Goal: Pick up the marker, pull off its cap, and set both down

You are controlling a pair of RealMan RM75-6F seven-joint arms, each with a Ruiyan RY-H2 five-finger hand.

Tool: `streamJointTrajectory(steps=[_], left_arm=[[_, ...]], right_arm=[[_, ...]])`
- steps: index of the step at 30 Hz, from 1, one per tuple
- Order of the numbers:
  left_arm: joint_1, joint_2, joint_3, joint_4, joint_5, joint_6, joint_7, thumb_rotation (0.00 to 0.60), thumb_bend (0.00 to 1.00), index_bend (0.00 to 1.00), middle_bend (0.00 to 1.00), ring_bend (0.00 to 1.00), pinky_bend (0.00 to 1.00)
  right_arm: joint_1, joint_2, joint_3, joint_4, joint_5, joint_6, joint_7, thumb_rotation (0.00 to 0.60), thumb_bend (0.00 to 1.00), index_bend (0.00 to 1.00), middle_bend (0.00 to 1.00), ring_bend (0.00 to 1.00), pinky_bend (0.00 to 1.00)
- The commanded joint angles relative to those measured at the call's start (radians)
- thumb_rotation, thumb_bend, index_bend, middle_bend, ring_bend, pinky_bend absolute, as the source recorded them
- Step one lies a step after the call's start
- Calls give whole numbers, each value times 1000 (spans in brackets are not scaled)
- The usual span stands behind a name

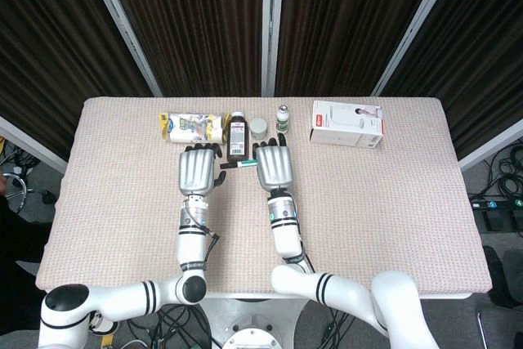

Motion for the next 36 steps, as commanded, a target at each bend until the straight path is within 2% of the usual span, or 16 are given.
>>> streamJointTrajectory(steps=[1, 22, 36], left_arm=[[-8, -7, -4, 11, -11, -6, 2, 600, 217, 485, 487, 408, 425], [-2, -9, 18, 27, -38, 4, -16, 600, 239, 534, 533, 456, 473], [-11, -9, 6, 15, -62, 1, -13, 600, 314, 557, 554, 478, 494]], right_arm=[[6, -6, 3, 6, 1, 0, 2, 600, 259, 650, 593, 333, 186], [14, -19, 4, 19, 5, -4, 6, 600, 260, 650, 592, 333, 186], [14, -21, 1, 17, 9, -10, -1, 600, 261, 651, 593, 334, 186]])
